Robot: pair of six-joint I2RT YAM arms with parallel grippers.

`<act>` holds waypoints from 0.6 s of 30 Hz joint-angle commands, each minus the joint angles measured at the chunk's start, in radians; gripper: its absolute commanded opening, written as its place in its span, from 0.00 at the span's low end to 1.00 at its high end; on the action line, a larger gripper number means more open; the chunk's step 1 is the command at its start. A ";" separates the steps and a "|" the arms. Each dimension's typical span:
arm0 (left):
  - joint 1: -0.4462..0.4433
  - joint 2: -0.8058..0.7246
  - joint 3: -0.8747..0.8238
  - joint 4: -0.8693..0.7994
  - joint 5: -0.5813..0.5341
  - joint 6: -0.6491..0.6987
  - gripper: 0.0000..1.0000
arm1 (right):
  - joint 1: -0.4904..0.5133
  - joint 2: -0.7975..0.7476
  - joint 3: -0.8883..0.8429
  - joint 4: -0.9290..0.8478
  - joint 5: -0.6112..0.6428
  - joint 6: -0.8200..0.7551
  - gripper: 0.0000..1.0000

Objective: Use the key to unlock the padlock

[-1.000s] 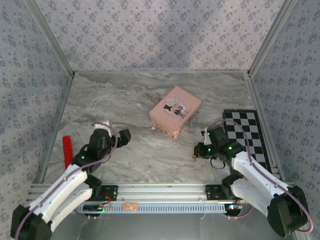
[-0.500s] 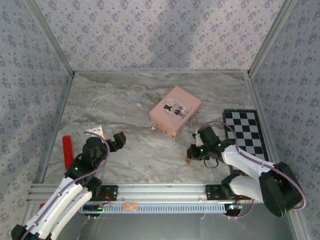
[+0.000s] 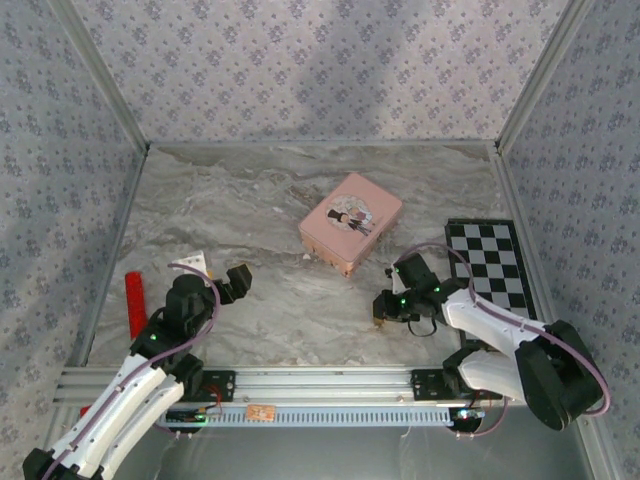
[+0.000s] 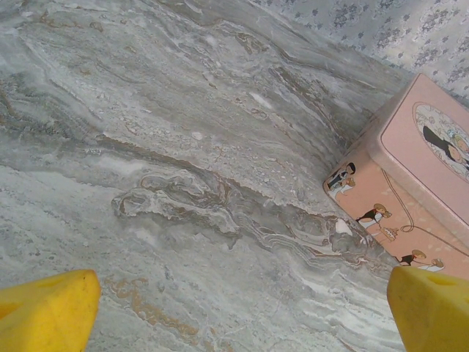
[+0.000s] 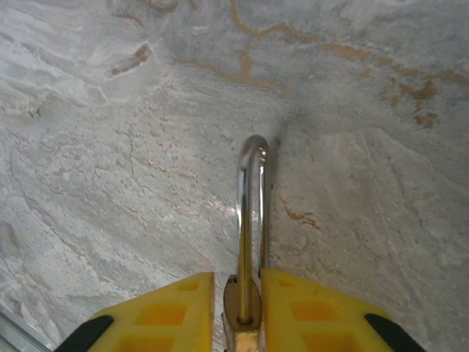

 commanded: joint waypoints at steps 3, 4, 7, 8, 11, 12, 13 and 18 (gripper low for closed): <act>0.006 -0.003 -0.004 0.007 -0.020 0.017 1.00 | 0.005 -0.057 0.013 -0.079 0.053 -0.013 0.30; 0.005 -0.003 -0.004 0.006 -0.022 0.015 1.00 | 0.006 -0.062 0.019 -0.091 0.060 -0.015 0.30; 0.005 -0.003 -0.002 0.003 -0.028 0.017 1.00 | 0.010 -0.098 0.053 -0.173 0.128 -0.029 0.33; 0.005 -0.003 0.004 -0.002 -0.037 0.018 1.00 | 0.010 -0.123 0.075 -0.209 0.158 -0.039 0.36; 0.005 -0.001 0.031 -0.020 -0.076 0.034 1.00 | 0.009 -0.201 0.153 -0.302 0.247 -0.049 0.45; 0.005 0.000 0.041 -0.022 -0.095 0.043 1.00 | 0.008 -0.218 0.185 -0.330 0.265 -0.063 0.48; 0.005 0.001 0.051 -0.021 -0.115 0.052 1.00 | 0.005 -0.232 0.209 -0.350 0.287 -0.078 0.51; 0.005 0.047 0.123 0.033 -0.201 0.114 1.00 | -0.009 -0.284 0.319 -0.335 0.415 -0.142 0.62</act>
